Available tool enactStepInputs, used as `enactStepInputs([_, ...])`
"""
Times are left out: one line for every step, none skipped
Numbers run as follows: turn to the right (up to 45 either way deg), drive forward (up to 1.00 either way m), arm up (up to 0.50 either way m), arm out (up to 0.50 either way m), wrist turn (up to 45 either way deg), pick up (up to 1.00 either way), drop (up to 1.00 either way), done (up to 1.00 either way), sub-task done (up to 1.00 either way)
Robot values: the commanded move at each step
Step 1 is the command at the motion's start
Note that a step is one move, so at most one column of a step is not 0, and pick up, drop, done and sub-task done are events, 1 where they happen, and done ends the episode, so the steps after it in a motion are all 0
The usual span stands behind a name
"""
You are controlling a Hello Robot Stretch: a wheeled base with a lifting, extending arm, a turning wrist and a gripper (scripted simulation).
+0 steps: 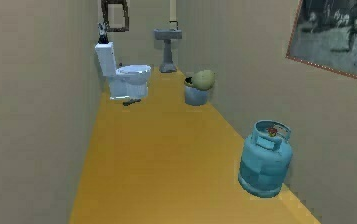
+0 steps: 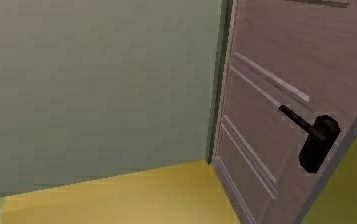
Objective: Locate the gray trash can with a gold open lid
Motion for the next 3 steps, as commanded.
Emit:
enactStepInputs([3.0, 0.0, 0.0, 0.0, 0.0, 0.0, 0.0, 0.0, 0.0])
enactStepInputs([-3.0, 0.0, 0.0, 0.0, 0.0, 0.0, 0.0, 0.0, 0.0])
enactStepInputs([0.0, 1.0, 0.0, 0.0, 0.0, 0.0, 0.0, 0.0, 0.0])
